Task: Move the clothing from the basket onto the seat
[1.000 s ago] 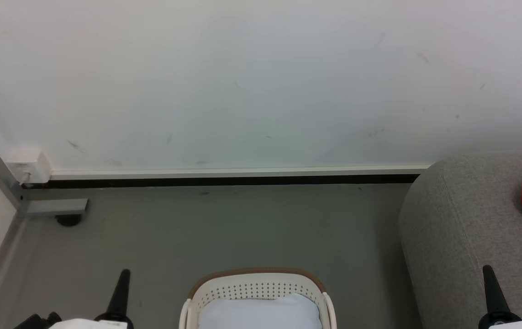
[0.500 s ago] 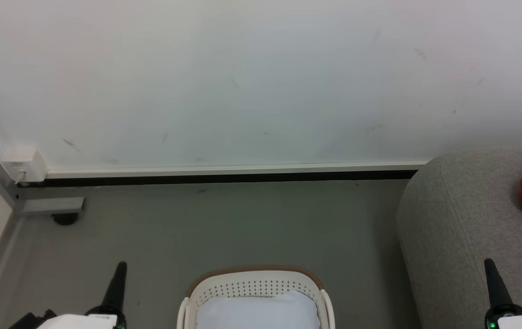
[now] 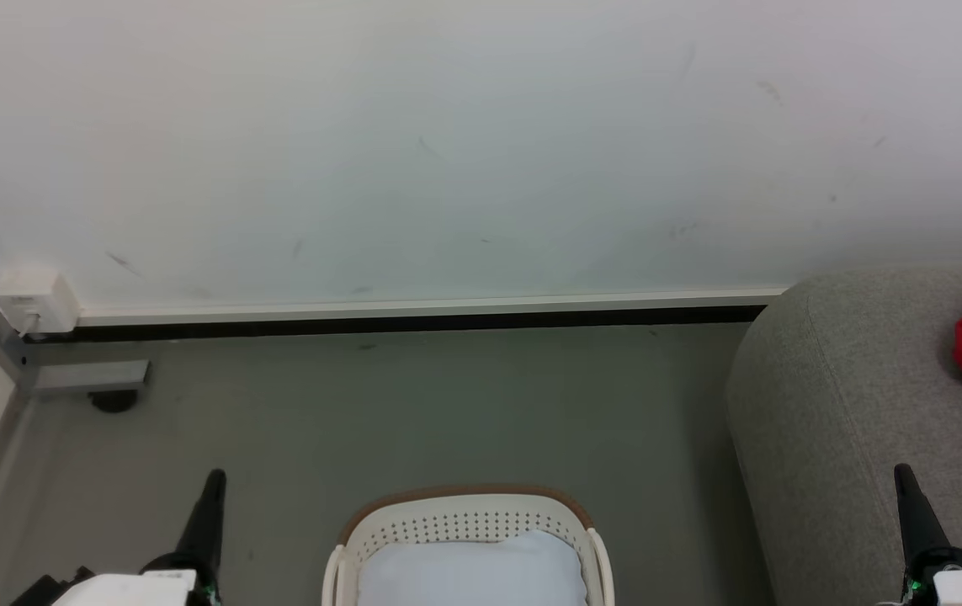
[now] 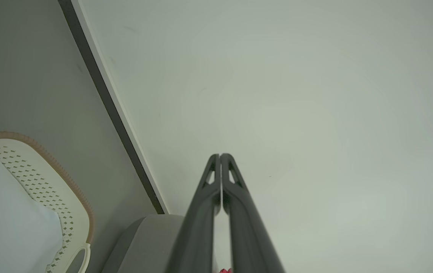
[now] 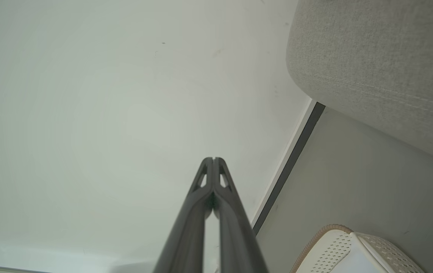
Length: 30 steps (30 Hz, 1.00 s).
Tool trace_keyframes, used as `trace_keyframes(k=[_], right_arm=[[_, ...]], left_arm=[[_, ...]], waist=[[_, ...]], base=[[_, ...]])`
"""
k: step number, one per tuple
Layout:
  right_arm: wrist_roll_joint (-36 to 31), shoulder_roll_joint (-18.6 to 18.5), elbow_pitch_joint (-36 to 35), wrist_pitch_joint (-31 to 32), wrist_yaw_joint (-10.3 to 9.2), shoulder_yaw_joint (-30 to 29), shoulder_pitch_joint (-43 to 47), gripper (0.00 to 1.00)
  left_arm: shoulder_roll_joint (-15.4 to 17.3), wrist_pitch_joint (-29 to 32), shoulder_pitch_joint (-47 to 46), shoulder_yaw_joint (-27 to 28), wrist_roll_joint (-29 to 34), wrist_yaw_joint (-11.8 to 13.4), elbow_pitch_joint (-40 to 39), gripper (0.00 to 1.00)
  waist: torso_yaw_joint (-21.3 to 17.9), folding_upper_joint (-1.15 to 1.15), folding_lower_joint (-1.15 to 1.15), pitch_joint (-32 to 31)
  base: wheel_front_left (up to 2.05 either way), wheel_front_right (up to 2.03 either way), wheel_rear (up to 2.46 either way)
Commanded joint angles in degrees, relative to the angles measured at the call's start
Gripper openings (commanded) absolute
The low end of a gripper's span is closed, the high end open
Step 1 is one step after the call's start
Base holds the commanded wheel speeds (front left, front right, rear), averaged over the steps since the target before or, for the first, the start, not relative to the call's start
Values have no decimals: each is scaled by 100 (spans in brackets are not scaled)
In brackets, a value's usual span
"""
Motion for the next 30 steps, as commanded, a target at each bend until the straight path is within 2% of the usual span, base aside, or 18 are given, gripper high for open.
trace_keyframes(k=[1,22,30], right_arm=[[156,-49,-51,47,-10,-24,-92,0],[1018,-52,-73,263,-12,-84,-212,0],[995,-50,-70,263,-12,-81,-210,0]], left_arm=[[11,54,-96,40,-142,-20,-47,0],[-19,270,-158,196,-941,-64,-134,0],[-18,270,-155,193,-925,-65,-132,0]], waist=[[-6,0,0,8],[-79,0,0,95],[-80,0,0,96]], base=[[0,0,0],[0,0,0],[0,0,0]])
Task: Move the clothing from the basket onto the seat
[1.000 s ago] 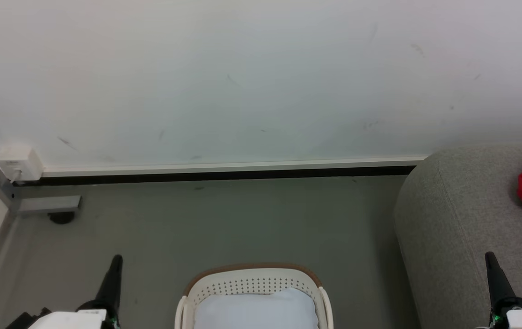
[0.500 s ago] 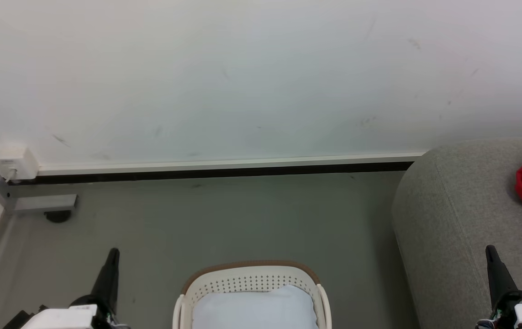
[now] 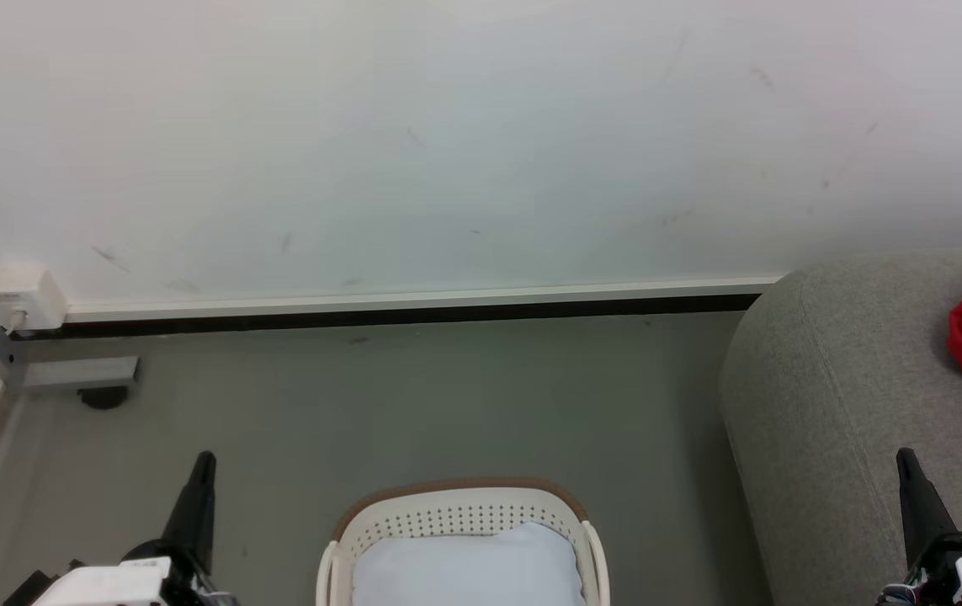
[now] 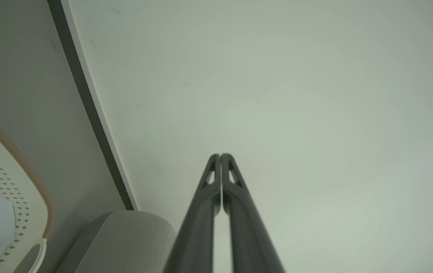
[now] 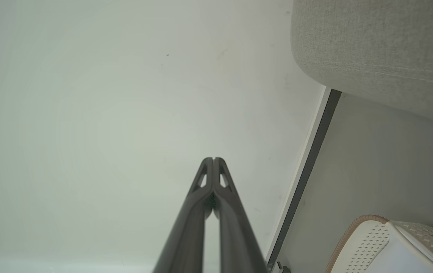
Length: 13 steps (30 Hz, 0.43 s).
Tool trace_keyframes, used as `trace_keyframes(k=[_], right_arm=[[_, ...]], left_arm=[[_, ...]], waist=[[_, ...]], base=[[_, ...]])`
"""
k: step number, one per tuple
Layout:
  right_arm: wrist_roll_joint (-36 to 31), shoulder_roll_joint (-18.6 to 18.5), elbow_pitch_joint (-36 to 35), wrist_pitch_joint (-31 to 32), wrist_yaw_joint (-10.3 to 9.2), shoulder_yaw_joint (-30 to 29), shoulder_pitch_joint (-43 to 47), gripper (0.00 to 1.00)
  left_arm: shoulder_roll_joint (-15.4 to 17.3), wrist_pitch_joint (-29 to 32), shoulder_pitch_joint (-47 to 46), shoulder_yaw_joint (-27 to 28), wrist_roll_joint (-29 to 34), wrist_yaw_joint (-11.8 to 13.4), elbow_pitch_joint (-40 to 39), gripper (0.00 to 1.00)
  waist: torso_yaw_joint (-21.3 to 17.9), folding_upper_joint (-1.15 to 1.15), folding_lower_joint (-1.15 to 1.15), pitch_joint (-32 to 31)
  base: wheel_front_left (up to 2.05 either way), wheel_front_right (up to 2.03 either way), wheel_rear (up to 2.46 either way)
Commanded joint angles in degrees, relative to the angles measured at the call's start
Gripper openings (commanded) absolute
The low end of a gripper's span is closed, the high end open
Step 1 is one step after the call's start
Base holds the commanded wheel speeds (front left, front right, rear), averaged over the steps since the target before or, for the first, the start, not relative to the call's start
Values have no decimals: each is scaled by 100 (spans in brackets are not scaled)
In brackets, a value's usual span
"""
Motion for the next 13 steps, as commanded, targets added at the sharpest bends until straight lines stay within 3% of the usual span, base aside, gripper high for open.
trace_keyframes(k=[1,13], right_arm=[[9,-38,-28,19,-12,-19,-77,0],[9,-38,-28,18,-12,-18,-76,0]], left_arm=[[9,22,-50,16,-70,-39,-16,0],[9,22,-50,15,-71,-39,-16,0]], waist=[[1,0,0,0],[1,0,0,0]], base=[[0,0,0],[0,0,0]])
